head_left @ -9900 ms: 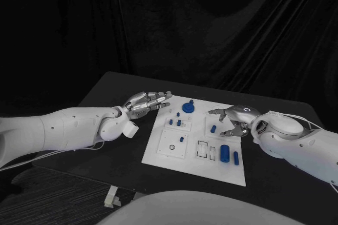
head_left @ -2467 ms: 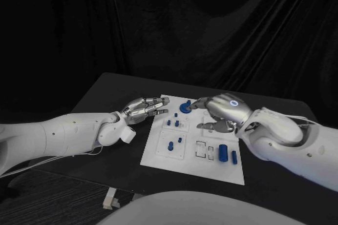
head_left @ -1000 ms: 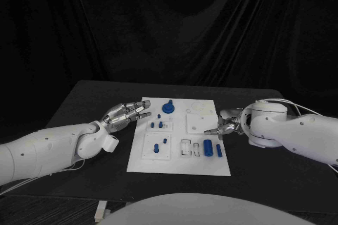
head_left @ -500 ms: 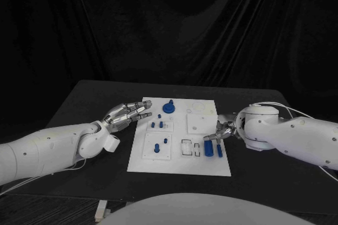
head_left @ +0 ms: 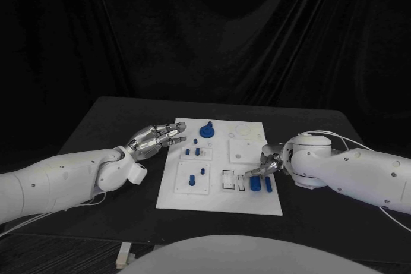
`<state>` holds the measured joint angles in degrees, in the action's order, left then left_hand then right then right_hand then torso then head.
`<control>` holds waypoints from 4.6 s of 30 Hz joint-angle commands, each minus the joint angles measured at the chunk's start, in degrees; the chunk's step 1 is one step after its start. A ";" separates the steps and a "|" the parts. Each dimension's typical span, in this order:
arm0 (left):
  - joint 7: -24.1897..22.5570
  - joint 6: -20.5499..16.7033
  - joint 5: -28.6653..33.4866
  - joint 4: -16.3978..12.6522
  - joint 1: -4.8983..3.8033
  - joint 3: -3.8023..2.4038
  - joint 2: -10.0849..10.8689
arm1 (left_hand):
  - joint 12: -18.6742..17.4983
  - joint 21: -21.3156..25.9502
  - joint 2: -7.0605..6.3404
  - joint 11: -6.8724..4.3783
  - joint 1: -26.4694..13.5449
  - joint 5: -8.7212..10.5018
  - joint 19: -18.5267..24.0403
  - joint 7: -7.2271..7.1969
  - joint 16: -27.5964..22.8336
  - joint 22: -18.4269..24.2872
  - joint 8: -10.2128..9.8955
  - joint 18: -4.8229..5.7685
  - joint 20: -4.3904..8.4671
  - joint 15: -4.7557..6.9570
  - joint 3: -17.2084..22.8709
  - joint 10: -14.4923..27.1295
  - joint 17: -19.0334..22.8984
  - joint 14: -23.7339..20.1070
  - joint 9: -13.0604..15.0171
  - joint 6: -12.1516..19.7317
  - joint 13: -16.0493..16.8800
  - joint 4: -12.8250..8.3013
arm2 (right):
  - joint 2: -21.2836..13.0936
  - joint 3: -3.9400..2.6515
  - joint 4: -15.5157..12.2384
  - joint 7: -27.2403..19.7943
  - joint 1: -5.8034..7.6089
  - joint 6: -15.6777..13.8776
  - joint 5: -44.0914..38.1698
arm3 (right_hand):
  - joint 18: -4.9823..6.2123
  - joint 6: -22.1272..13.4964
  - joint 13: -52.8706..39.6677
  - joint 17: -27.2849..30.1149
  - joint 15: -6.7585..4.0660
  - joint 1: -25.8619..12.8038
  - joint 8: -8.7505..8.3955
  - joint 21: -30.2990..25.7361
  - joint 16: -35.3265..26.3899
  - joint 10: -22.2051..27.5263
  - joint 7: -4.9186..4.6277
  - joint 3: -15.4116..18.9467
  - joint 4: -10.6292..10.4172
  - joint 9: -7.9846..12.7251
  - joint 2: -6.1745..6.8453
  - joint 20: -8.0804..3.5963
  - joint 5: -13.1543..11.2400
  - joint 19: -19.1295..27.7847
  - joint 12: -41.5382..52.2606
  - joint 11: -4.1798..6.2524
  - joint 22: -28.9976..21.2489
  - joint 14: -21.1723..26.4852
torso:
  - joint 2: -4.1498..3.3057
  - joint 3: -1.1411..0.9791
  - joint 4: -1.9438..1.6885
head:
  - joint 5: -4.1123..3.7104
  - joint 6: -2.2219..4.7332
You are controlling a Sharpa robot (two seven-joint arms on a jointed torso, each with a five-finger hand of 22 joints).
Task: Assemble the parts on the task board
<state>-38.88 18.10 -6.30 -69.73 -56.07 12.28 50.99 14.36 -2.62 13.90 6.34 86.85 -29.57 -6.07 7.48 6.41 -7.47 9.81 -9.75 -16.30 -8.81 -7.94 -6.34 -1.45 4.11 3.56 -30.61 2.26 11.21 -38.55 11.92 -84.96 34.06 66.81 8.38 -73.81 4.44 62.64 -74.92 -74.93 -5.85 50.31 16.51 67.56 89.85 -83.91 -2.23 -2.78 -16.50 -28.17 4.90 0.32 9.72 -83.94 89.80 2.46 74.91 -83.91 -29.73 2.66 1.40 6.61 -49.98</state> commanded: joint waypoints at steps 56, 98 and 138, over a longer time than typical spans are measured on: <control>-0.62 1.23 0.39 0.40 0.81 -0.05 -0.27 | -0.09 -0.29 0.32 0.20 -0.32 -0.41 -0.24 0.04 0.17 0.11 0.00 -0.52 -0.23 -0.34 0.62 0.34 -0.03 0.01 -0.04 0.27 -0.05 0.23 | -0.69 -0.04 -1.67 -2.49 1.42 -9.93 36.39 | 0.92 -10.00 -15.08 -9.06 -0.09 10.73 8.45 -6.21 -2.73 -6.09 0.55 -14.91 15.50 -19.19 -2.24 0.05 33.95 0.99 0.20 0.05 7.93 -4.93 | 0.00 0.00 0.01 | 1.24 -0.02; -0.40 2.21 0.39 0.66 0.98 -0.05 -0.66 | -0.02 -0.27 0.04 0.24 -1.38 0.16 -0.21 0.09 0.16 0.28 0.02 -0.51 -0.23 -0.40 0.52 0.33 -0.03 0.00 -0.02 0.36 -0.04 1.16 | 4.73 -0.03 3.47 -1.16 -1.38 -8.35 37.43 | 2.04 -17.34 -15.08 -6.55 1.80 5.32 9.08 -13.24 -3.95 -6.09 -2.00 -9.62 10.34 -16.24 -3.08 1.79 10.96 2.85 0.20 -2.22 6.24 -4.38 | 0.00 0.01 0.01 | 1.97 -0.02; 0.17 2.76 0.39 1.03 1.33 -0.05 -1.12 | 0.06 -0.25 0.11 0.24 -1.52 0.13 -0.19 0.06 0.22 0.33 0.07 -0.51 -0.22 -0.43 0.63 0.29 -0.04 0.04 -0.01 0.27 -0.03 1.35 | 4.56 -0.03 3.59 -1.16 -1.39 -8.25 37.42 | 2.54 -21.54 -15.08 -4.86 2.10 3.43 12.88 -16.85 -4.72 -6.09 -2.35 -2.73 6.69 -14.70 -2.31 2.09 -2.45 3.65 0.20 -2.53 5.47 -3.95 | 0.00 -0.01 0.01 | 2.22 -0.02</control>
<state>-38.29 20.01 -6.30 -68.65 -54.83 12.28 49.99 14.36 -2.62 13.99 6.34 86.00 -29.79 -6.07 7.48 6.41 -7.19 9.81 -9.75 -16.30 -8.81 -7.24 -6.34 -1.44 4.11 3.55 -30.61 2.25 12.25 -33.90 11.89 -81.30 32.02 65.59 -0.04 -36.48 6.28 41.38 -74.90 -74.91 -4.18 54.04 29.22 51.03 85.18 -84.12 -4.59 -5.79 -9.86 -42.92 2.50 2.36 7.48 -80.45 89.80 0.34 74.91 -83.94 -29.73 2.65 1.41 8.85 -49.99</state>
